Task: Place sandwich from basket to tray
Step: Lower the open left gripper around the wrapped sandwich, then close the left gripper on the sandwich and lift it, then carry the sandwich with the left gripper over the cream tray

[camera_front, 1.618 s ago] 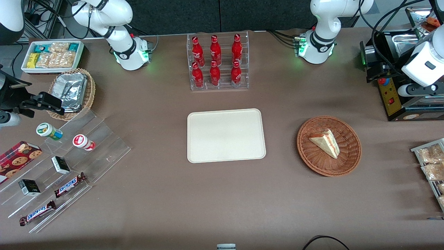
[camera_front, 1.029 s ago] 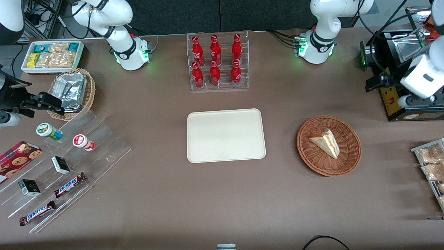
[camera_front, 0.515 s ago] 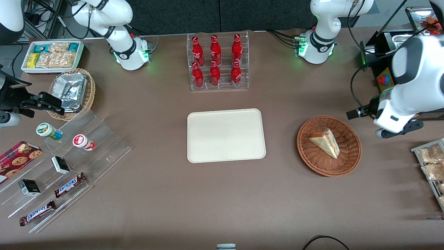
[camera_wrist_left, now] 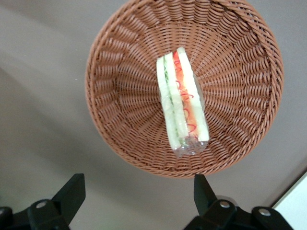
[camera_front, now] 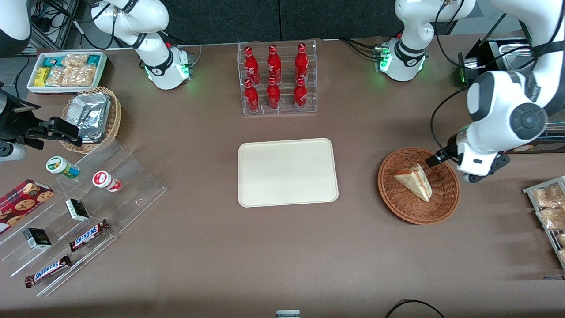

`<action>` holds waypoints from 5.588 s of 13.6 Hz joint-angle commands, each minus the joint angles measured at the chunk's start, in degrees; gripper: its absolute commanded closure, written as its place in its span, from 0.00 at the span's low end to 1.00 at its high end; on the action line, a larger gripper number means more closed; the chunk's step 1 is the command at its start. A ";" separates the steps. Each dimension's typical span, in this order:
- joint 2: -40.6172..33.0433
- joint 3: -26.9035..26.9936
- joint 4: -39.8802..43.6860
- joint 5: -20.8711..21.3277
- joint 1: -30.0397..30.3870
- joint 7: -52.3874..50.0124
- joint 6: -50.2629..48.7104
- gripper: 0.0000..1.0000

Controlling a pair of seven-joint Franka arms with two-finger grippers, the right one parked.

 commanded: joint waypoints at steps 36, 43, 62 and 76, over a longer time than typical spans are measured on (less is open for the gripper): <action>10.29 1.04 -7.20 0.01 -3.93 -14.65 24.30 0.26; 9.33 1.04 -6.67 0.18 -3.93 -15.71 20.98 0.90; 8.08 -12.85 15.63 -0.61 -13.40 -17.03 -5.05 0.91; 33.13 -12.67 38.07 5.36 -33.19 -17.99 -2.78 0.92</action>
